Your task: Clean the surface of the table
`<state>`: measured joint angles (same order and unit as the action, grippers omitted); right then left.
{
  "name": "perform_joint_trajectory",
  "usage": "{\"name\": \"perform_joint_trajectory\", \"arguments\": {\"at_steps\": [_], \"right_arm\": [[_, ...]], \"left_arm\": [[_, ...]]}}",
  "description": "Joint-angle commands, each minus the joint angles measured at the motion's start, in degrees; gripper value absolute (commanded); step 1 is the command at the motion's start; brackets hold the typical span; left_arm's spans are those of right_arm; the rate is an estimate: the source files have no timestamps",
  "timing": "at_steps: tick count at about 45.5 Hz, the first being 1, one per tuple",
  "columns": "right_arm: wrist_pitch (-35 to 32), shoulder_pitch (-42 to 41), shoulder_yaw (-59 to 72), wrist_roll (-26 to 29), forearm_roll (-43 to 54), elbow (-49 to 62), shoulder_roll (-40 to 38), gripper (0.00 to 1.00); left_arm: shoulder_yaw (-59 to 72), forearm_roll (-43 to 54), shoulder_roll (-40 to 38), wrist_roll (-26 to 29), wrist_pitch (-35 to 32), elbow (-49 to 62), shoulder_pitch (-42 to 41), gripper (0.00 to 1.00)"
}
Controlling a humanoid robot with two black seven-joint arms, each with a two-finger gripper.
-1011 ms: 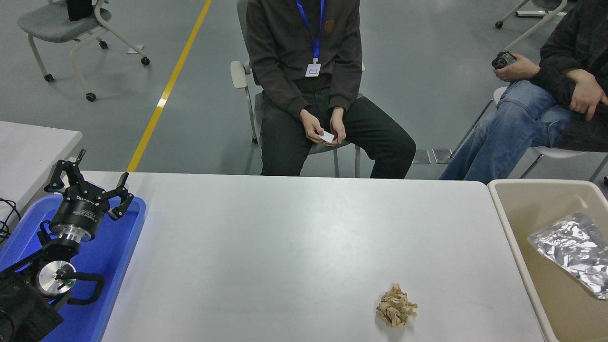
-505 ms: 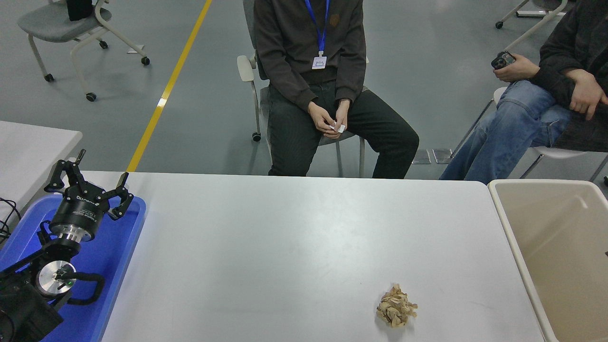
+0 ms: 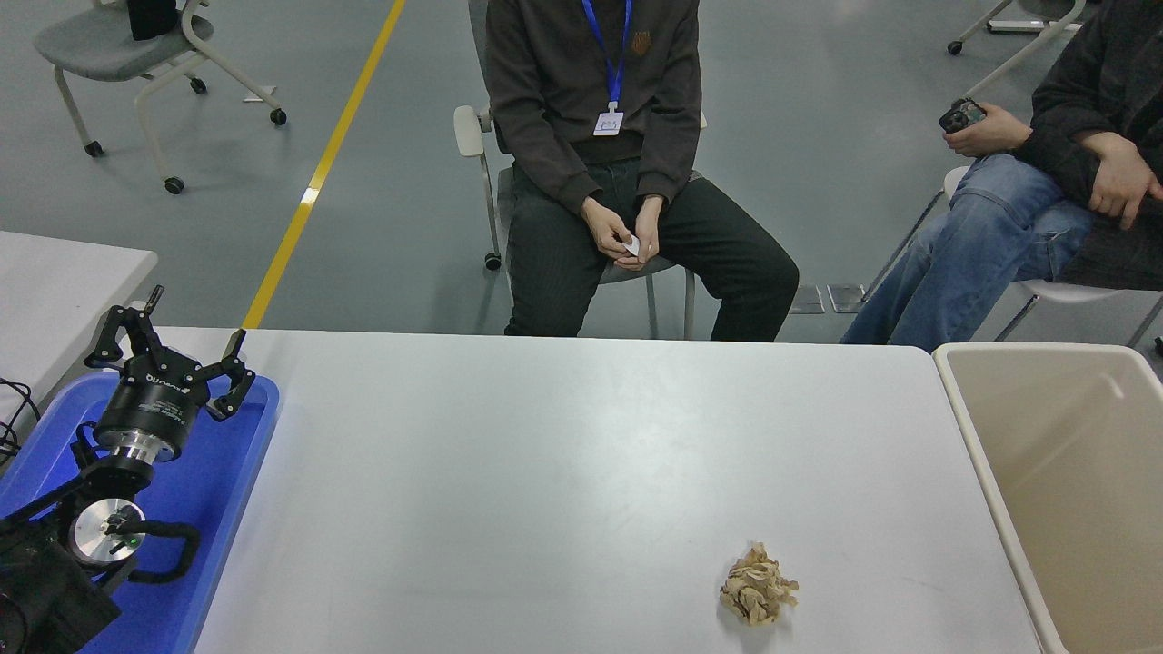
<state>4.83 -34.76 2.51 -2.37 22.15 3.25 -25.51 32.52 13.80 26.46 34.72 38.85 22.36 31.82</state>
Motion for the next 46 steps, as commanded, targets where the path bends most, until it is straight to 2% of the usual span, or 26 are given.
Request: {"name": "perform_joint_trajectory", "arguments": {"at_steps": [1,12,20,25,34,40,46], "right_arm": [[0.18,-0.83,-0.05,0.0,0.0,-0.08,-1.38,1.0],[0.18,-2.77,-2.32,-0.7,-0.09,-1.14,-2.7,1.0],[0.18,-3.47,-21.56,-2.2,-0.09,-3.33,-2.7,1.0],[-0.18,-2.95,-31.06,-2.73,0.0,-8.77,-3.84,1.0],[-0.35,-1.19,-36.6,-2.73,0.0,-20.02,-7.88,1.0],[-0.7,0.22,-45.65,-2.73,0.0,-25.21,-8.5,1.0],[-0.97,4.26,-54.96,-2.73,-0.09,-32.59,-8.59,1.0]], "left_arm": [[0.0,0.0,0.0,0.0,0.0,-0.03,0.0,1.0],[0.0,0.0,0.0,0.0,0.0,-0.03,0.0,1.0],[0.0,0.0,0.0,0.0,0.0,-0.03,0.0,1.0],[0.0,0.0,0.0,0.0,0.09,-0.03,0.0,1.0],[0.0,0.0,0.0,0.0,0.0,-0.03,0.0,1.0],[0.0,0.0,0.0,0.0,0.0,-0.03,0.0,1.0],[0.0,0.0,0.0,0.0,0.0,-0.03,0.0,1.0]]}}
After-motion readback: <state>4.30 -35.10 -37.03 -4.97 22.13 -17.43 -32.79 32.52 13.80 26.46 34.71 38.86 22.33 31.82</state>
